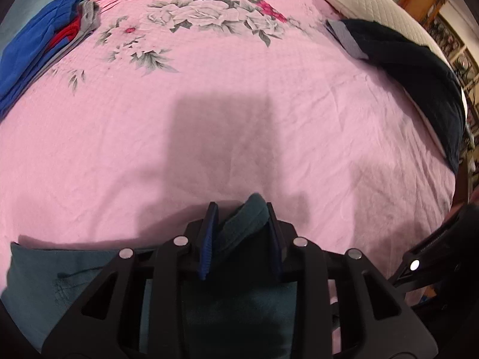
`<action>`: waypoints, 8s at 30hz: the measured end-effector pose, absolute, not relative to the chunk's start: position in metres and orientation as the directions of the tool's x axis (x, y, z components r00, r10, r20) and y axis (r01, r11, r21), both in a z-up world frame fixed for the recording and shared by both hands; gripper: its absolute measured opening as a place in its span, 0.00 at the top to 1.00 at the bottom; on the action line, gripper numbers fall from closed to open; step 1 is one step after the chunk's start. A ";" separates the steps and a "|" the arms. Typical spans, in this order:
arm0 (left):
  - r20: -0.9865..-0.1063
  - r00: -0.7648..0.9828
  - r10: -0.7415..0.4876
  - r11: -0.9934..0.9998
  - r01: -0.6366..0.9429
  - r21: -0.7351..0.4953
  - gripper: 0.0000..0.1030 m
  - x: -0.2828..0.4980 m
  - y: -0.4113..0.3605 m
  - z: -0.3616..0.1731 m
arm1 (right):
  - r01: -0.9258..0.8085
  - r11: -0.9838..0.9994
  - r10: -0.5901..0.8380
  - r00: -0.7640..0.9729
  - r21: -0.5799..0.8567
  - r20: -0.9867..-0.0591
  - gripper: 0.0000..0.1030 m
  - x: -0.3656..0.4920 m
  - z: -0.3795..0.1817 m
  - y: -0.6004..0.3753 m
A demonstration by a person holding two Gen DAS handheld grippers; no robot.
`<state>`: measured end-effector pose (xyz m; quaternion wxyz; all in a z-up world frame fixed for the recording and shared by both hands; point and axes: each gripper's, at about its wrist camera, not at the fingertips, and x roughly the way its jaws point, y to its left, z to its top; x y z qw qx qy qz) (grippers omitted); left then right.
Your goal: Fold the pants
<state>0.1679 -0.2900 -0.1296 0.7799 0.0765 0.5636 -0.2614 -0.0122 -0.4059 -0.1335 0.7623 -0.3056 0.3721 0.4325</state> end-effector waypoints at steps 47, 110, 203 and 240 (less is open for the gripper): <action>-0.840 0.336 -0.425 0.841 0.490 -0.230 0.62 0.172 -0.269 -0.136 | -0.274 0.774 0.610 0.083 0.570 -0.788 0.94 0.001 -0.165 -0.432; -0.849 0.470 -0.239 0.925 -0.157 -0.347 0.20 0.060 0.193 -0.128 | -0.161 0.979 0.187 0.441 0.128 -0.878 0.48 0.055 -0.159 -0.211; -0.913 0.392 -0.112 0.991 0.114 -0.072 0.08 0.066 -0.069 -0.130 | -0.075 0.979 0.200 0.511 0.189 -0.836 0.34 0.057 -0.113 -0.398; -0.868 0.404 -0.288 0.844 0.535 -0.032 0.08 0.068 -0.219 -0.101 | -0.089 0.947 0.297 0.611 0.309 -0.734 0.75 0.000 -0.093 -0.428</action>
